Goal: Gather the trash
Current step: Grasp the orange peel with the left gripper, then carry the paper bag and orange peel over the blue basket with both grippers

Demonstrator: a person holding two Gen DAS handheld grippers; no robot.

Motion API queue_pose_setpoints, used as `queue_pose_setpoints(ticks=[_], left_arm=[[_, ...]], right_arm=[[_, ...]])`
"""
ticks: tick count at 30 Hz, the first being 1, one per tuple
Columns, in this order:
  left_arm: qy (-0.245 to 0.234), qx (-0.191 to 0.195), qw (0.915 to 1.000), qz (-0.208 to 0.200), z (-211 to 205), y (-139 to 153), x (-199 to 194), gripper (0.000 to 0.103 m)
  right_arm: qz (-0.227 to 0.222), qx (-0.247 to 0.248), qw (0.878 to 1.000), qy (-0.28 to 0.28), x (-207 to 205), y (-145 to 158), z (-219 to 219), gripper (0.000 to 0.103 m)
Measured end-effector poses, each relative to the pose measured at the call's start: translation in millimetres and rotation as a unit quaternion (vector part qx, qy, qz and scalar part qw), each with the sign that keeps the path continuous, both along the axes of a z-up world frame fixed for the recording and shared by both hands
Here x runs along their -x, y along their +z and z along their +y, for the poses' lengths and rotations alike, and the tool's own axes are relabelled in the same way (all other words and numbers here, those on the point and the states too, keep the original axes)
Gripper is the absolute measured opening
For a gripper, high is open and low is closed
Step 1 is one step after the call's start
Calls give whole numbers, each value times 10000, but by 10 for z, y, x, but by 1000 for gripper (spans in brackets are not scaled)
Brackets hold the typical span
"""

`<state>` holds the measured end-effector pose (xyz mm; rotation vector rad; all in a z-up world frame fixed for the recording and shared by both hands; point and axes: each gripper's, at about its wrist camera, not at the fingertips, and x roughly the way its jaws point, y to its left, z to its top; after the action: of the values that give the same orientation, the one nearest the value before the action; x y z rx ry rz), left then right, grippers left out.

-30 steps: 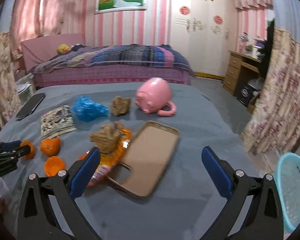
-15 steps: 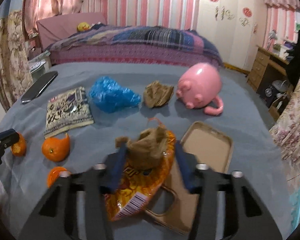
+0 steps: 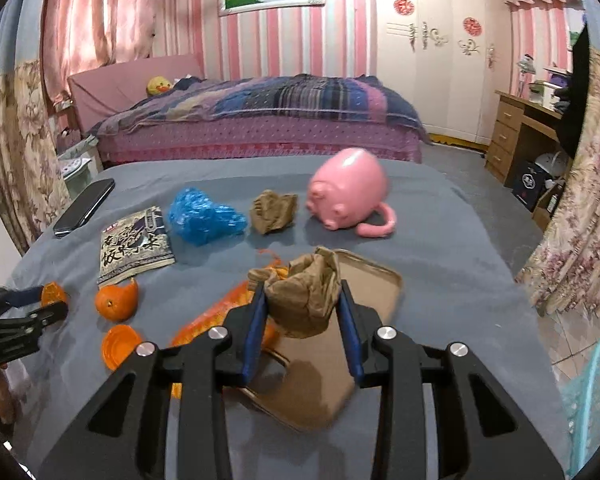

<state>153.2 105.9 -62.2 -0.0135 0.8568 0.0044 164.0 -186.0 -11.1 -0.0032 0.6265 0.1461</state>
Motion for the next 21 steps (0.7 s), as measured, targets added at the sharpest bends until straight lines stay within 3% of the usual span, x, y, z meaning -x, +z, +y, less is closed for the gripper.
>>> queue_pose_setpoints(ticks=[3, 9, 15, 21], left_arm=[[38, -4, 10000, -58, -14, 39, 25, 29], [71, -116, 9992, -364, -234, 328, 110, 28], [-11, -212, 9956, -914, -732, 783, 187, 28], [-292, -60, 9936, -1086, -1273, 965, 200, 28]], right_arm=[[-91, -94, 9998, -122, 129, 72, -191, 35], [-387, -237, 9982, -403, 416, 277, -615, 35], [-654, -234, 9950, -714, 699, 460, -1042, 35], [-835, -48, 9912, -1024, 997, 616, -1481, 35]])
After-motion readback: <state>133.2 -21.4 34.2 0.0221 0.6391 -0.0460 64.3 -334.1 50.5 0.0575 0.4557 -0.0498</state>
